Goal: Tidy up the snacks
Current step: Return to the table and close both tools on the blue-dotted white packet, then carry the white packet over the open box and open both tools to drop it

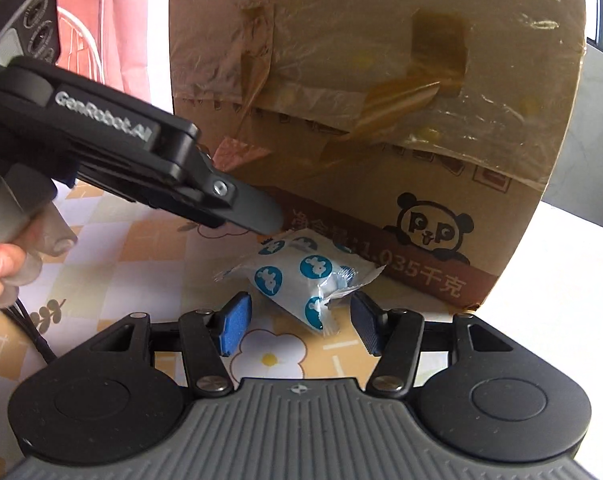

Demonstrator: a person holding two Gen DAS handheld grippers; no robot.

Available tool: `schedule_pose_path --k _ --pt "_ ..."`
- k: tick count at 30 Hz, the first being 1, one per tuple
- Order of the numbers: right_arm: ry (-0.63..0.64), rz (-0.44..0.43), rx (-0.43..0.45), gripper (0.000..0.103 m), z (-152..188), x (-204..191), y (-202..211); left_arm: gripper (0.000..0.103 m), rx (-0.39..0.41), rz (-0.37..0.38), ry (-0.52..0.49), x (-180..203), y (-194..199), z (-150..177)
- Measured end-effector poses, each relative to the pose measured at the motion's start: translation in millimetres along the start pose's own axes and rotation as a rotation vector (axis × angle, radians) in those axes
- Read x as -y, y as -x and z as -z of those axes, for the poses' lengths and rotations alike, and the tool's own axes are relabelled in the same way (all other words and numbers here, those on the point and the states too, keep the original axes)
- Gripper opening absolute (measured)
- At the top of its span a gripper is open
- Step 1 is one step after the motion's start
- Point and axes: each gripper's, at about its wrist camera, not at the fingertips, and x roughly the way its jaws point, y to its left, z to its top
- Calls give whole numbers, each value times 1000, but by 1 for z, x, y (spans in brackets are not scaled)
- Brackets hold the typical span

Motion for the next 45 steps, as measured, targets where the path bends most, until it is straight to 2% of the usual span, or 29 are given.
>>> schedule_pose_path --k 5,8,9,10,16,22,28,35,45 --pt "-23 -16 0 55 3 3 -1 61 -36 17 26 -6 -14 8" --pt "-36 -24 -7 49 2 7 -5 60 -22 23 32 -4 -14 11" --pt "-40 -27 -9 48 1 8 -6 51 -25 29 34 -4 -14 12" --pt "-43 -30 -9 46 1 8 -5 48 -29 49 45 -6 -14 13" --pt "-57 -48 6 43 3 13 -2 36 -5 37 23 -2 -6 18" --pt "-21 -56 29 42 6 6 10 34 9 31 9 6 5 21" --pt "-76 -64 50 42 9 3 33 34 15 54 -51 25 20 24" --pt "-102 -23 97 41 -2 4 69 34 93 89 -92 47 44 18" --pt "-32 40 240 41 -56 1 118 34 300 135 -181 77 96 -16"
